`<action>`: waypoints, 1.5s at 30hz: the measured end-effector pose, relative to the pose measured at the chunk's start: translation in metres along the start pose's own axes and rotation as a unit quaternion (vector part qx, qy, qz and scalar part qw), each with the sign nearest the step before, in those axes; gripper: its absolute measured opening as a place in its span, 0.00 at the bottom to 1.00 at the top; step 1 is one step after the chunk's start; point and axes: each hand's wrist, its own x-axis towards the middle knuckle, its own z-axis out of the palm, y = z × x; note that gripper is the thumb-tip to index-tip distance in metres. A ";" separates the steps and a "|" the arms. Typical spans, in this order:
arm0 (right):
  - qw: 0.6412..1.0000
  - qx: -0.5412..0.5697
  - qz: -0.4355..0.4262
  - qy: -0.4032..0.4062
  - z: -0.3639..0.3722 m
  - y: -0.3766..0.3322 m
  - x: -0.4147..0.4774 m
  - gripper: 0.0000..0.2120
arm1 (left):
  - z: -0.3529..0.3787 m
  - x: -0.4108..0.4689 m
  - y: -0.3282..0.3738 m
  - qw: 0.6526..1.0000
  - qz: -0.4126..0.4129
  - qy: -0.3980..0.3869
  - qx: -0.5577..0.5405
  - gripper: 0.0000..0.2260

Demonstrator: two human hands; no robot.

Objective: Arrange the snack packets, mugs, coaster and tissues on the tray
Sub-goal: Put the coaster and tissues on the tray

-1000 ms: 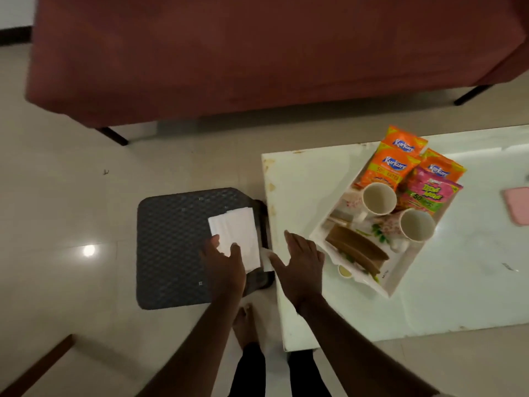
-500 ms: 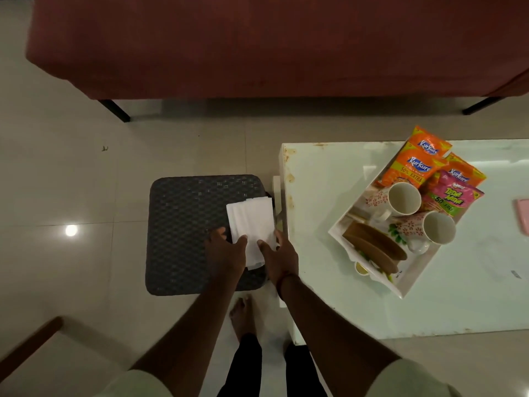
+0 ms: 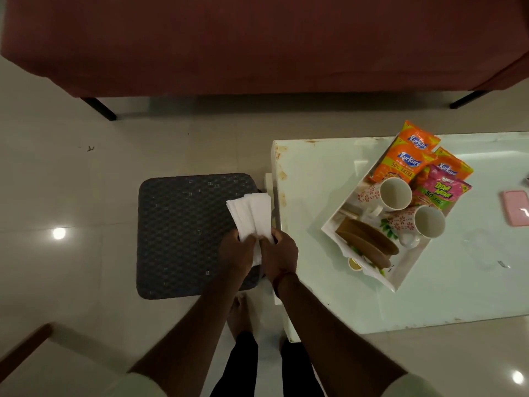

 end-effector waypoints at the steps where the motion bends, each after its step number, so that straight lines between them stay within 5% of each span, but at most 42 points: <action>1: 1.000 0.018 0.003 0.005 -0.008 0.002 0.000 0.12 | 0.003 -0.004 0.003 1.000 -0.010 -0.016 -0.023 0.13; 4: 0.995 0.095 0.000 0.020 -0.043 0.009 -0.001 0.06 | 0.019 -0.017 0.014 0.990 -0.027 -0.087 -0.106 0.02; 9: 0.979 0.199 -0.005 0.042 -0.123 0.032 0.002 0.09 | 0.063 -0.043 0.040 0.957 -0.043 -0.235 -0.162 0.09; 15: 0.989 0.082 -0.064 0.100 -0.217 0.052 0.011 0.03 | 0.122 -0.073 0.063 0.935 0.002 -0.337 -0.107 0.08; 19: 0.980 -0.084 -0.082 0.161 -0.255 0.063 0.027 0.08 | 0.150 -0.085 0.063 0.947 0.028 -0.316 -0.052 0.15; 25: 0.960 -0.200 -0.131 0.148 -0.269 0.075 0.048 0.12 | 0.171 -0.092 0.048 0.960 0.022 -0.280 0.000 0.21; 39: 0.933 -0.245 -0.209 0.158 -0.245 0.108 0.064 0.13 | 0.182 -0.100 0.027 0.969 0.019 -0.244 0.027 0.19; 45: 0.928 -0.232 -0.215 0.196 -0.243 0.114 0.058 0.22 | 0.177 -0.100 0.025 0.968 0.032 -0.248 0.039 0.20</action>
